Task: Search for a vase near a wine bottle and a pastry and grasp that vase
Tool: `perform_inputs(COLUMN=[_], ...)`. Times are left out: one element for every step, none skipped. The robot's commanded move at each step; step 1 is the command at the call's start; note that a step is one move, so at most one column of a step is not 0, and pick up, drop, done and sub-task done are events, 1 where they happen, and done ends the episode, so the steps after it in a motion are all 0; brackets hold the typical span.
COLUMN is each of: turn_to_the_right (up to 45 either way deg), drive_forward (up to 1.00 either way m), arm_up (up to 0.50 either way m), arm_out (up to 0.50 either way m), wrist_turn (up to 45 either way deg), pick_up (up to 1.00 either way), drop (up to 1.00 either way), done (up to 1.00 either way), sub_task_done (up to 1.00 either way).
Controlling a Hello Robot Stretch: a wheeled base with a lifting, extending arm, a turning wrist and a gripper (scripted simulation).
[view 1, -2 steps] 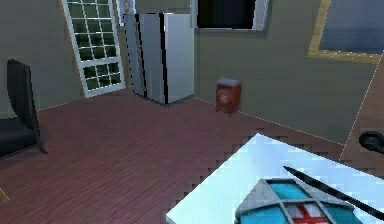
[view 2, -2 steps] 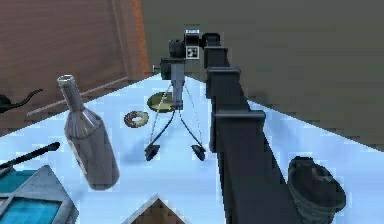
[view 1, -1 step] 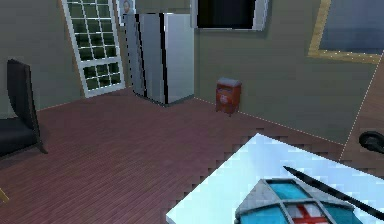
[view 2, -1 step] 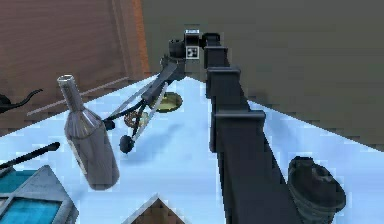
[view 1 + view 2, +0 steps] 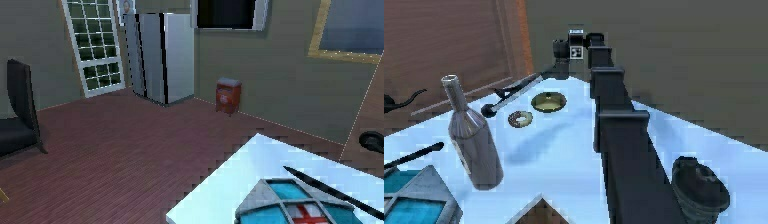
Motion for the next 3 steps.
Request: perform_inputs(turn_to_the_right=[0.0, 0.0, 0.0], drive_forward=[0.0, 0.0, 0.0], arm_up=[0.0, 0.0, -0.14], arm_out=[0.0, 0.0, 0.0], wrist_turn=[45.0, 24.0, 0.0], pick_up=[0.0, 0.0, 0.0], drop=[0.0, 0.0, 0.0], done=[0.0, 0.0, 0.0], sub_task_done=[0.0, 0.0, 0.0])
